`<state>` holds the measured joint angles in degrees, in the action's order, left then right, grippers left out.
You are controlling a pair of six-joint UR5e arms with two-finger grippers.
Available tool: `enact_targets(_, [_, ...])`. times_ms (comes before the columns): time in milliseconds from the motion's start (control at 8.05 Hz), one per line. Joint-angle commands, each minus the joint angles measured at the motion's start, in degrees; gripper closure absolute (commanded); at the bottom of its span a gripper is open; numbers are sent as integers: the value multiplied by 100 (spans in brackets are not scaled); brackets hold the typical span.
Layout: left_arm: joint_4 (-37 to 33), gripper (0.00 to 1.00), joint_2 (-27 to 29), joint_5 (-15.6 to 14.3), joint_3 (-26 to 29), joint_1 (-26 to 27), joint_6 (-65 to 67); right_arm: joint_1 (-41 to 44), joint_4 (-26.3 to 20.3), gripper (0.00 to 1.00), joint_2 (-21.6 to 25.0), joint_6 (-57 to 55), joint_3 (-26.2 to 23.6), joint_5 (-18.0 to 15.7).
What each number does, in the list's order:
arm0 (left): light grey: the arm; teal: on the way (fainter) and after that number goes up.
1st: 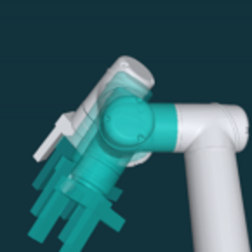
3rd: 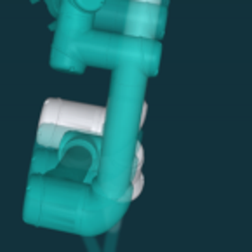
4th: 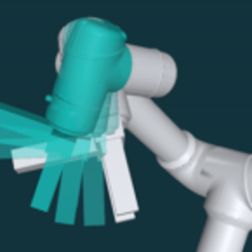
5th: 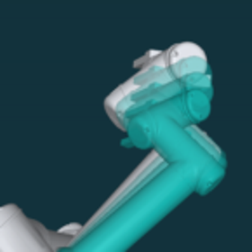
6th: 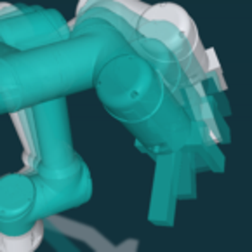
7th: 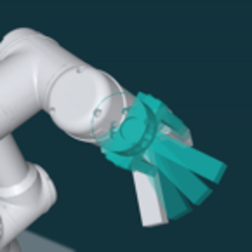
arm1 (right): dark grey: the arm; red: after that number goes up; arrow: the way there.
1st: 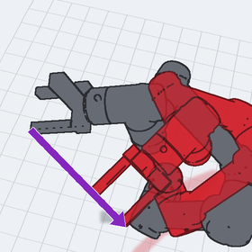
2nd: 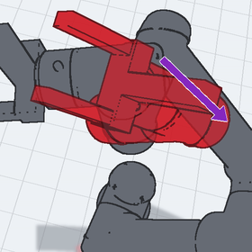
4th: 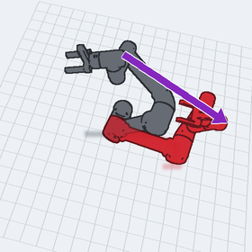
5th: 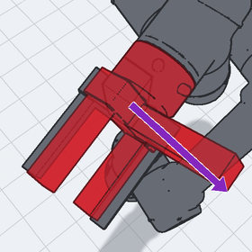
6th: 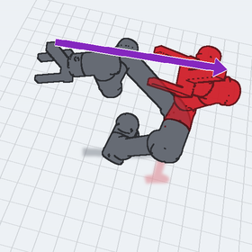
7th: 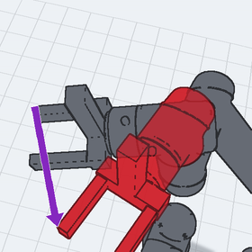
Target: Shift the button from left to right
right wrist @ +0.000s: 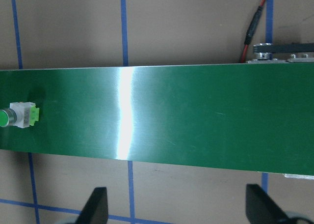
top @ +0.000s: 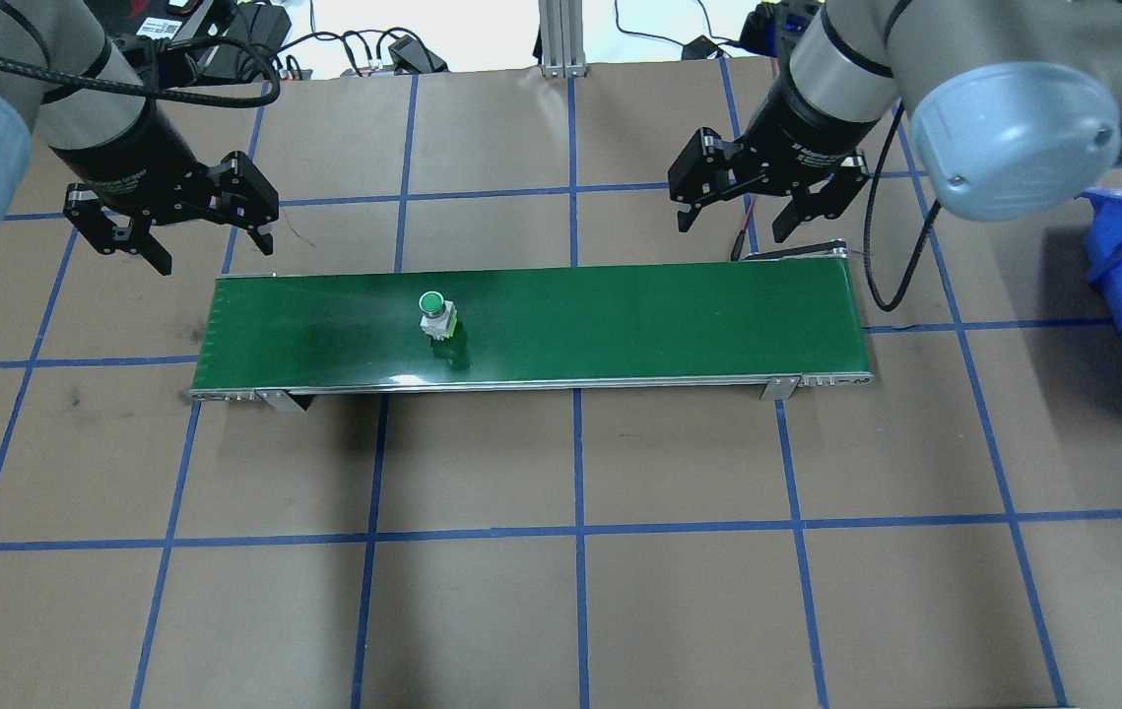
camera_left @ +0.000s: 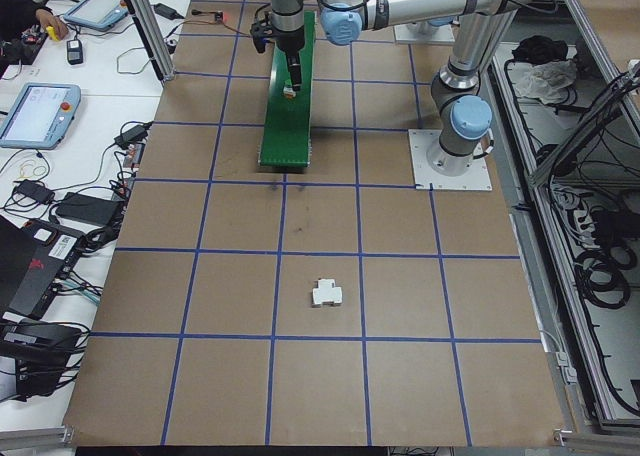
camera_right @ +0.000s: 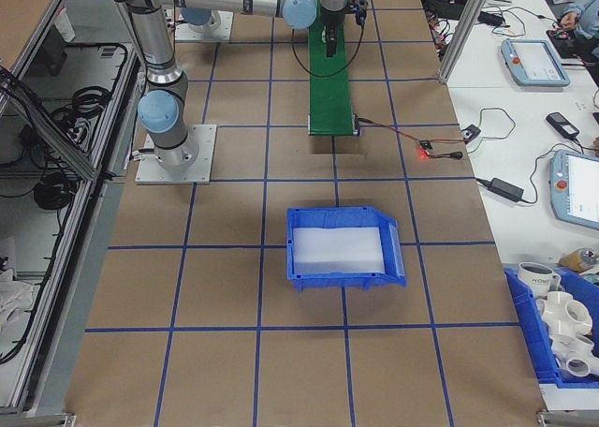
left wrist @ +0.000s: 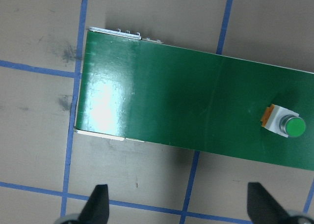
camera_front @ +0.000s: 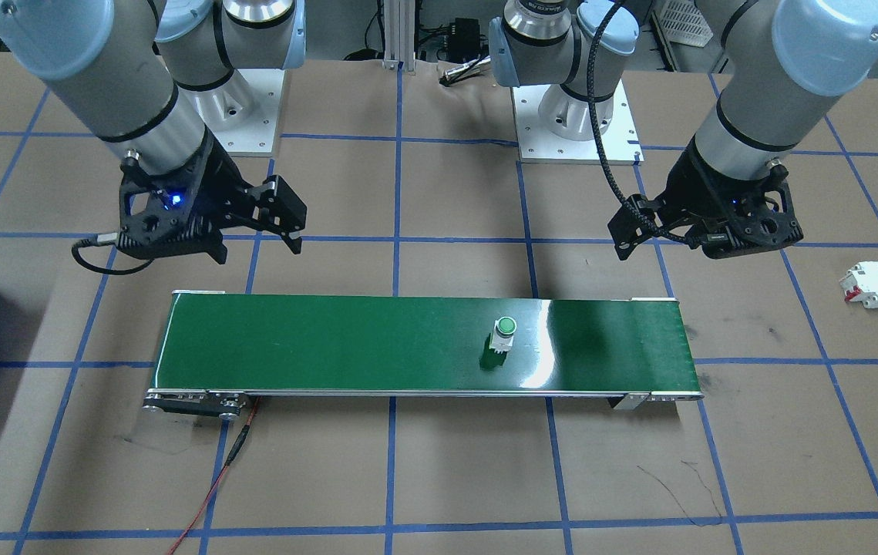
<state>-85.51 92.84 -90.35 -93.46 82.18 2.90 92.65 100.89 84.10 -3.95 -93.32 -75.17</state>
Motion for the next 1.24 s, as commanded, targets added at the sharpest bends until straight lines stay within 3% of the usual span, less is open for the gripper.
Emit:
enact_targets(0, [-1,0,-29,-35,-6,-1,0,384,790,0,-630,-954,-20,239])
enact_targets(248, [-1,0,-38,-35,-6,-1,0,736,1370,0,-1034,-1780,-29,240])
enact_targets(621, [8,0,-64,-35,-41,-1,0,772,1547,0,-1352,-1846,-143,309])
enact_targets(745, [17,0,-81,-35,-50,-1,0,772,1548,0,-1439,-1890,-152,580])
enact_targets(1118, [17,0,-82,-35,-58,-1,0,772,1548,0,-1563,-2040,-160,670])
